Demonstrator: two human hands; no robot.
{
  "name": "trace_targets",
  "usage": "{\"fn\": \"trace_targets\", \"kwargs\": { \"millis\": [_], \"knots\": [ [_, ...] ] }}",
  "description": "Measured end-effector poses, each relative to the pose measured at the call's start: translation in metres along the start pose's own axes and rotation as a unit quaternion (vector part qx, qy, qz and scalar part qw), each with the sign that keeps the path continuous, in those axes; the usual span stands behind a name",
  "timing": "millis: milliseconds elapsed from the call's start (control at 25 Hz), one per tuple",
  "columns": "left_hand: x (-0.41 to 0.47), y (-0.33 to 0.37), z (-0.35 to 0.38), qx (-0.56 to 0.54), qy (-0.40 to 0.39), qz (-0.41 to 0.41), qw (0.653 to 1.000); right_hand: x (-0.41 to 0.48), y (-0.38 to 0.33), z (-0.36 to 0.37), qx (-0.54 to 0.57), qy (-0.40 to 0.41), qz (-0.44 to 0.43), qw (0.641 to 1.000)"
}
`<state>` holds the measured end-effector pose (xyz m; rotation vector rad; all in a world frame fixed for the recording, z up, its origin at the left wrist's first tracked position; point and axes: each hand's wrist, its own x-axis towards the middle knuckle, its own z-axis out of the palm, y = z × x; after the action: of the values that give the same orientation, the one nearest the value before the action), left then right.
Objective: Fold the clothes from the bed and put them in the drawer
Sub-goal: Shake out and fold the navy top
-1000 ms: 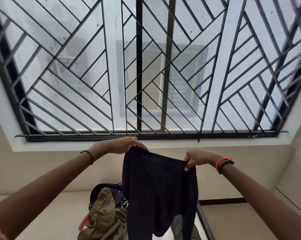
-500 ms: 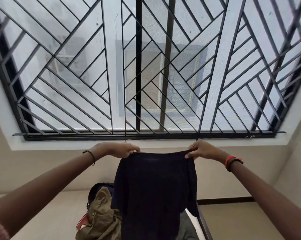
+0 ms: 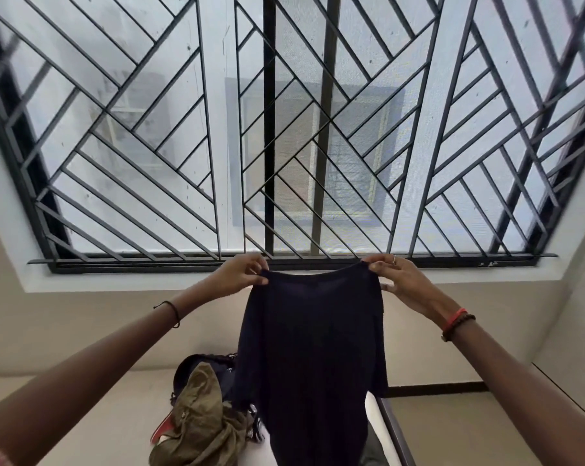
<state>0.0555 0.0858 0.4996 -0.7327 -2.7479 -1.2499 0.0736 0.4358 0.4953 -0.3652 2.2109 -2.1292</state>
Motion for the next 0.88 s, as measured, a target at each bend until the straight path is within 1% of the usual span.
{"fn": "trace_targets", "kwargs": {
  "millis": [80,160,280,320,440,480,560,640,680,720,760,840,880],
  "knots": [
    [-0.001,0.011,-0.004,-0.070,0.033,-0.015,0.997,-0.001,-0.005,0.005,0.050,0.004,-0.023,0.998],
    [0.000,0.014,-0.007,-0.072,0.039,-0.040,0.996,-0.001,-0.010,0.009,0.082,0.006,-0.038,0.996],
    [0.002,0.006,-0.014,-0.025,0.042,-0.080,0.996,-0.002,-0.016,0.016,0.068,0.028,-0.015,0.997],
    [0.002,0.004,-0.016,-0.025,0.046,-0.090,0.995,-0.003,-0.017,0.017,0.063,0.035,-0.004,0.997],
    [-0.001,0.007,-0.018,-0.108,0.058,-0.097,0.988,-0.005,-0.018,0.019,0.040,0.032,-0.011,0.999],
    [-0.004,0.014,-0.021,-0.133,0.054,-0.099,0.985,-0.008,-0.022,0.020,0.027,0.021,-0.021,0.999],
    [-0.011,0.027,-0.030,-0.174,-0.005,-0.086,0.981,-0.012,-0.033,0.016,0.016,-0.005,-0.037,0.999],
    [-0.017,0.039,-0.041,-0.210,-0.064,-0.060,0.974,-0.017,-0.047,0.008,0.043,-0.030,-0.031,0.998],
    [-0.017,0.040,-0.046,-0.228,-0.066,-0.053,0.970,-0.016,-0.050,0.004,0.055,-0.031,-0.022,0.998],
    [-0.015,0.040,-0.047,-0.237,-0.055,-0.051,0.969,-0.015,-0.051,0.005,0.051,-0.022,-0.014,0.998],
    [-0.011,0.038,-0.046,-0.237,-0.034,-0.060,0.969,-0.010,-0.048,0.007,0.021,0.005,-0.010,1.000],
    [-0.001,0.027,-0.034,-0.221,0.014,-0.097,0.970,0.002,-0.031,0.021,-0.062,0.098,-0.014,0.993],
    [0.004,0.022,-0.025,-0.223,0.034,-0.117,0.967,0.008,-0.020,0.031,-0.083,0.145,-0.018,0.986]
  ]
}}
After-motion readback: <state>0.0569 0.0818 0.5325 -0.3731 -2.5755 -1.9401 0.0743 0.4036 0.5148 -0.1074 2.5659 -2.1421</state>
